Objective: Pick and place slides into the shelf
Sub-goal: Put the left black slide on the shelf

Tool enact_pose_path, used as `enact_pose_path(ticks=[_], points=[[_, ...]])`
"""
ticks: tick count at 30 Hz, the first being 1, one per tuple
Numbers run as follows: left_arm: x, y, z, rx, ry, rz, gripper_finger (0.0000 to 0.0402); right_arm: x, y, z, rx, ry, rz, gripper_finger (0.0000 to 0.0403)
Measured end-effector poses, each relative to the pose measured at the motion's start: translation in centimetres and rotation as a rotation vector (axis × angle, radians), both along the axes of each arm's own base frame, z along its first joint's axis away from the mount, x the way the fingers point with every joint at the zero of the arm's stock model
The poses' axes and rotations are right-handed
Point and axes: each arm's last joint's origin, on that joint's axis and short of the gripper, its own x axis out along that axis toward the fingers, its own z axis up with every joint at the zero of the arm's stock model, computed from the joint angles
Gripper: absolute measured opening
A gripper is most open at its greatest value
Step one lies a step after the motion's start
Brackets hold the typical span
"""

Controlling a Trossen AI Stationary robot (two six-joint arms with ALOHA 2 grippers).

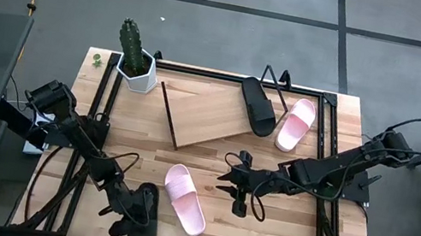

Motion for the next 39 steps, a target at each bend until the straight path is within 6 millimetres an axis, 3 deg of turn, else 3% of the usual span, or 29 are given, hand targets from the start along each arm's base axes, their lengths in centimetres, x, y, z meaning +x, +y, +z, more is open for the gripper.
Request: enact_pose_path(ticks=[7,13,29,39], points=[[0.0,0.0,0.0,0.0,-0.005,-0.011,0.0008,0.0,0.0,0.0,0.0,0.0,0.0,0.0106],[0.0,0.0,0.0,0.01,-0.013,-0.019,0.0022,0.0,0.0,0.0,0.001,0.0,0.001,0.0106],[0.0,-0.1,0.2,-0.004,-0.025,-0.034,0.0005,-0.1,0.1,0.0,-0.051,-0.01,-0.001,0.0106],[-0.1,0.0,2.5,-0.029,-0.112,-0.058,0.0004,-0.2,1.1,0.6,-0.127,-0.088,0.029,0.0106]])
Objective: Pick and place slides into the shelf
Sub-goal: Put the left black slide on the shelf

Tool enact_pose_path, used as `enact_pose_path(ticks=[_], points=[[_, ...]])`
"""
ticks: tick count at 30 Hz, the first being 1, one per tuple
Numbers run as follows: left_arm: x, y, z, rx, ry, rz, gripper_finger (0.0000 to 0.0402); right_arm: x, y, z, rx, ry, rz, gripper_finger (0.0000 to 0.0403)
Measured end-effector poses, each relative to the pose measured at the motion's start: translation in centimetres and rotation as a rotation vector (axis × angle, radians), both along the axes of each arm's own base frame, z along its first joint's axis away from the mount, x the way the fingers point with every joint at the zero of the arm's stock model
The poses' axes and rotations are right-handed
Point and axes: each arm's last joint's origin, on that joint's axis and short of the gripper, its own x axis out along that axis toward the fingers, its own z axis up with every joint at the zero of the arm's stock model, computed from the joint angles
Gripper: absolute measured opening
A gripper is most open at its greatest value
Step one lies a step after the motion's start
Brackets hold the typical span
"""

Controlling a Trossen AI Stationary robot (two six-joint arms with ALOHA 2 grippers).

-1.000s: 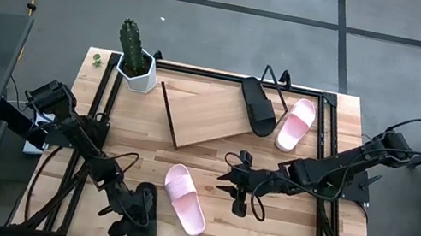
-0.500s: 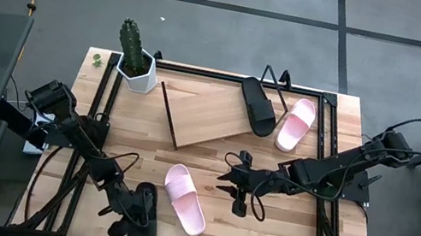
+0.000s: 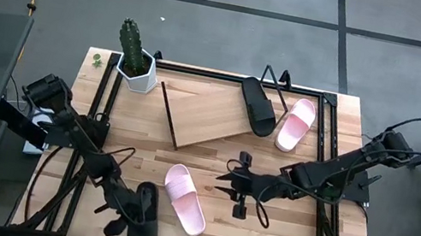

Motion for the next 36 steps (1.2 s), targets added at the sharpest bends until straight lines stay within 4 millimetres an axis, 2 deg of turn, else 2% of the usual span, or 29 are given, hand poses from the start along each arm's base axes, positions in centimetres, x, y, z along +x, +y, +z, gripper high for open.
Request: enact_pose_path(ticks=[7,13,21,27,32,36], points=[[-0.4,0.7,1.9,0.009,-0.048,0.008,0.0008,0.4,0.6,1.0,0.041,-0.094,0.103,0.0106],[-0.5,2.2,3.8,0.01,-0.094,0.037,0.0009,0.6,1.6,1.5,0.023,-0.174,0.265,0.0106],[-0.5,4.3,6.4,-0.029,-0.187,0.041,0.0009,0.7,1.7,2.1,0.018,-0.244,0.235,0.0106],[-0.9,5.9,8.2,-0.065,-0.239,0.045,0.001,0.9,1.8,2.2,-0.102,-0.283,0.259,0.0106],[-1.2,7.4,9.0,-0.071,-0.243,0.073,0.001,0.8,2.1,2.4,-0.286,-0.327,0.327,0.0106],[-1.3,8.5,9.4,-0.074,-0.237,0.097,0.001,0.7,2.0,2.2,-0.451,-0.31,0.3,0.0106]])
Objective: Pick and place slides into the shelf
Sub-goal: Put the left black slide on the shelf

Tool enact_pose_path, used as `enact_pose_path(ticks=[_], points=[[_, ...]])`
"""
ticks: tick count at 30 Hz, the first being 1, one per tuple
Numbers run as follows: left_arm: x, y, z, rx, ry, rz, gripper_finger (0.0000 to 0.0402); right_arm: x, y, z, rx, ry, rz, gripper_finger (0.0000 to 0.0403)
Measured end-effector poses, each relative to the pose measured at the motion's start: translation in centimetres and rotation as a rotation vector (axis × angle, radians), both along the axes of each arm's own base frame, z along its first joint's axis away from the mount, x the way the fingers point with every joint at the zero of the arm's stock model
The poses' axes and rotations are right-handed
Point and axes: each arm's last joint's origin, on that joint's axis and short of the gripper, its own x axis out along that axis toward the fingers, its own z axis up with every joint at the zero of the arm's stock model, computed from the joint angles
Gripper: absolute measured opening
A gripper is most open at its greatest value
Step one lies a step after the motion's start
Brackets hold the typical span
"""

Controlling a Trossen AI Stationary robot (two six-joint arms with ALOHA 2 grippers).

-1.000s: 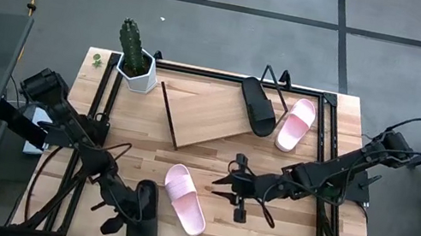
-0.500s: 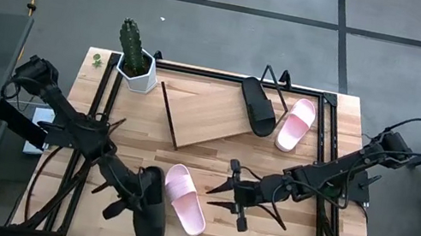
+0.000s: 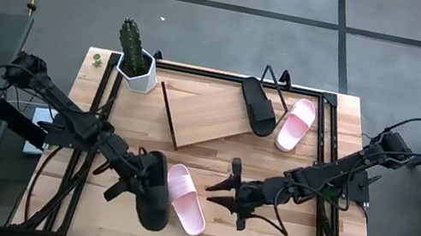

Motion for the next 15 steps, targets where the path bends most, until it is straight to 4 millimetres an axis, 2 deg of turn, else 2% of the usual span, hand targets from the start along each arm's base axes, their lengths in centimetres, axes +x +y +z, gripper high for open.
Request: enact_pose_path(ticks=[6,10,15], points=[[0.4,1.4,1.2,0.006,0.008,0.04,0.001,-0.2,0.0,-0.3,-0.138,0.009,-0.078,0.0111],[1.1,1.9,3.6,0.077,0.014,0.046,0.001,-0.6,0.5,-0.3,-0.21,-0.002,-0.106,0.0141],[1.4,2.1,7.2,0.161,-0.037,0.077,0.001,-1.2,1.2,-0.2,-0.318,-0.019,-0.208,0.0198]])
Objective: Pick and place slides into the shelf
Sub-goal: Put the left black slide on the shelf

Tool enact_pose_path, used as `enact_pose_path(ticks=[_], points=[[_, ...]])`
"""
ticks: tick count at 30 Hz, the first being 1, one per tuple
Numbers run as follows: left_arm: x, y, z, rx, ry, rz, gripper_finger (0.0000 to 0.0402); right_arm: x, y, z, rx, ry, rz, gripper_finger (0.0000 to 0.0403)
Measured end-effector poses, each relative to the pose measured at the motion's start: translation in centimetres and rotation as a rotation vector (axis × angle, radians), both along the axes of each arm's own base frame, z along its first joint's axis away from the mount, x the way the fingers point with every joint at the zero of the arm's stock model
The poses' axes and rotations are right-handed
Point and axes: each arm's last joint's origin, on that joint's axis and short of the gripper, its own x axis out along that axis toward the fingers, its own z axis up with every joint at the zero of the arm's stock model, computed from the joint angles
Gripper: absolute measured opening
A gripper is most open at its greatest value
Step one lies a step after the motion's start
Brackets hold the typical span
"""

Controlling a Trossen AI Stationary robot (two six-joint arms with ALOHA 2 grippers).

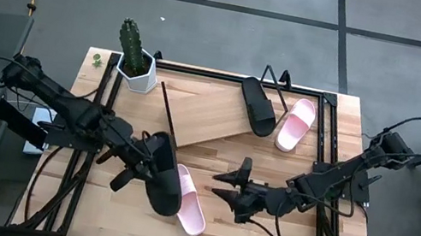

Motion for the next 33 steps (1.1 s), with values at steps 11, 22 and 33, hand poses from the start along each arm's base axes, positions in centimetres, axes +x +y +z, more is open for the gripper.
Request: enact_pose_path(ticks=[11,22,33], points=[[0.0,1.7,3.4,0.045,-0.011,0.177,0.001,-1.8,1.8,0.2,-0.258,-0.004,-0.144,0.0238],[0.6,4.2,3.8,-0.062,-0.02,0.174,0.001,-0.7,3.1,-0.8,-0.432,-0.016,-0.157,0.0236],[1.1,4.2,3.4,-0.086,0.008,0.161,0.001,0.0,3.7,-0.8,-0.478,-0.072,-0.124,0.0236]])
